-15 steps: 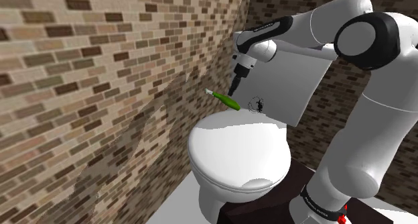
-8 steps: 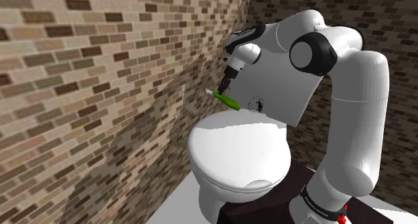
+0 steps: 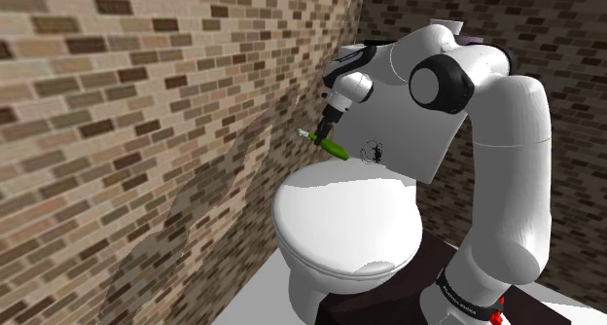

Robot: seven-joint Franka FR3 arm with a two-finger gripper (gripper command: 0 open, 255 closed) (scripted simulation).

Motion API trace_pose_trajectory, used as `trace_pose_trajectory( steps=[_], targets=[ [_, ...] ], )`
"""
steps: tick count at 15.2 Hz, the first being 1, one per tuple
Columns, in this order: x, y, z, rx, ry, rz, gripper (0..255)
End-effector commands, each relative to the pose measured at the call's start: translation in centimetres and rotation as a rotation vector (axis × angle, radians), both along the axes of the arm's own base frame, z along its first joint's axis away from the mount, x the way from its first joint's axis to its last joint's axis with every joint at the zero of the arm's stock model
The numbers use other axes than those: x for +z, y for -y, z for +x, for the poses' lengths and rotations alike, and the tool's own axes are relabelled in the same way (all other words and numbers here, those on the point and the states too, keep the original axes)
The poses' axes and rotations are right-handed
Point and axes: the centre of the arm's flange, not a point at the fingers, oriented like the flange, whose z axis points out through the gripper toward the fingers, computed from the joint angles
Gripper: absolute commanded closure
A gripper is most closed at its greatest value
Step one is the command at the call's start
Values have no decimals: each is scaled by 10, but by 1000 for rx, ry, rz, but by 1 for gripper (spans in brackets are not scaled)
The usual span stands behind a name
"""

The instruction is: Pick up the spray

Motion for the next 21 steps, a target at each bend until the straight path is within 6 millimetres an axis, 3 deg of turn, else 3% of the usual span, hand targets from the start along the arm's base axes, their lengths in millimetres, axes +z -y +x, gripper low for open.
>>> trace_pose_trajectory(
  steps=[1, 2, 11, 21],
  targets=[
    [-5, -1, 0, 0, 0, 0, 0],
    [-5, -1, 1, 0, 0, 0, 255],
    [-5, -1, 0, 0, 0, 0, 255],
    [48, -1, 0, 0, 0, 0, 255]
  ],
)
